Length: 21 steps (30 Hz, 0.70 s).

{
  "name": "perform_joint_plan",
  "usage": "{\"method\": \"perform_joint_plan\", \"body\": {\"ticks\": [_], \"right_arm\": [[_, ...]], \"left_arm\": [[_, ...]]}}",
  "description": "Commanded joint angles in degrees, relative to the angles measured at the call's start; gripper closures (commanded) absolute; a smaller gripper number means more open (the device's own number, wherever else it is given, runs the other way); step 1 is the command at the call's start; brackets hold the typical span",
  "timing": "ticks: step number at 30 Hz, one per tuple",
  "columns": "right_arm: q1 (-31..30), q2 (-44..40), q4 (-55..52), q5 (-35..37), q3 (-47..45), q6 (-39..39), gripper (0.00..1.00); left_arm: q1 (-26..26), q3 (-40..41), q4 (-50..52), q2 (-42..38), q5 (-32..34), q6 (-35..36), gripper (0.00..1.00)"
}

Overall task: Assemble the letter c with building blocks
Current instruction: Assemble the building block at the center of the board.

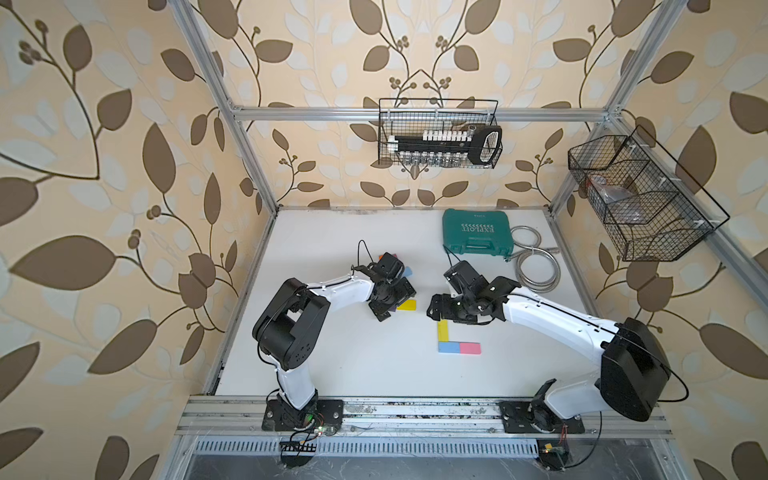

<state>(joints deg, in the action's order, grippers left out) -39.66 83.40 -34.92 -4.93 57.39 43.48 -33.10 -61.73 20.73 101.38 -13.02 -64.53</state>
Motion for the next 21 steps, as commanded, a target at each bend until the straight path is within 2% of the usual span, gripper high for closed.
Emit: {"method": "perform_joint_plan", "body": {"ticks": [1,15,21], "right_arm": [[-0.3,0.8,-0.2,0.3,-0.1,0.2,0.15],[-0.3,1.1,-0.1,0.1,0.3,0.2,0.15],[-0.4,1.8,0.4,-0.5,1.1,0.1,0.15]], "left_arm": [[-0.6,-2.0,0.4,0.4,1.3,0.6,0.02],[-0.6,-4.5,1.2,2.0,1.9,1.5,0.02],[-0.5,-3.3,1.8,-0.4,1.5,2.2,0.02]]}}
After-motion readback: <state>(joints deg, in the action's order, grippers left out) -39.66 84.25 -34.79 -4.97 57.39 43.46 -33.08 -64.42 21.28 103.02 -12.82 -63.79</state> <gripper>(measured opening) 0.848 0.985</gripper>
